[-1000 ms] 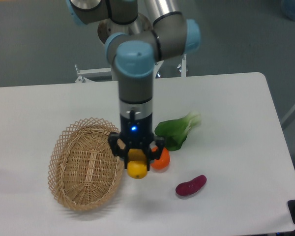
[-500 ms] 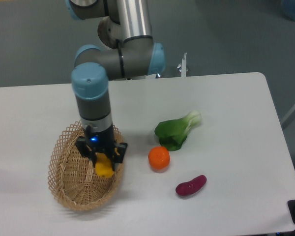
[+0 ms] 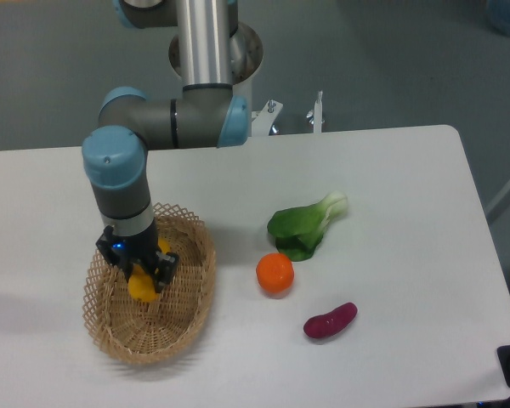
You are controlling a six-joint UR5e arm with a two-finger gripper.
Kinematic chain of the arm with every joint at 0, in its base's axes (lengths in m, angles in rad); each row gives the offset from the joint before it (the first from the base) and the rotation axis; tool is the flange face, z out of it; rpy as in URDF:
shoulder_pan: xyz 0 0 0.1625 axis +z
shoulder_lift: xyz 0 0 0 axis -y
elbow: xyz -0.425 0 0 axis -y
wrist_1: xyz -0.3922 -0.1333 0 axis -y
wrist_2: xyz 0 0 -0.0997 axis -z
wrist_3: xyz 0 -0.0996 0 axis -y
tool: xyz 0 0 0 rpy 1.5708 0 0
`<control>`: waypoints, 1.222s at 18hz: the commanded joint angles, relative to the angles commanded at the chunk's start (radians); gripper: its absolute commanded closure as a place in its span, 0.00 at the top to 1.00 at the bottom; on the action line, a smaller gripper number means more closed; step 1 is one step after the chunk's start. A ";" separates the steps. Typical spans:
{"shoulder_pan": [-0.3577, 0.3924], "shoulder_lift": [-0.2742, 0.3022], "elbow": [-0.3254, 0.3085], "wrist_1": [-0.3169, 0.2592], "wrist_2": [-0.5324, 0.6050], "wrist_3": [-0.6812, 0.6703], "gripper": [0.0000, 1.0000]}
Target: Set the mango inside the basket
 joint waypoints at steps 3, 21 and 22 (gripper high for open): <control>-0.006 -0.008 -0.002 0.000 0.000 0.000 0.51; 0.014 0.003 0.067 -0.003 0.049 0.003 1.00; 0.044 0.014 0.080 -0.003 0.045 0.003 1.00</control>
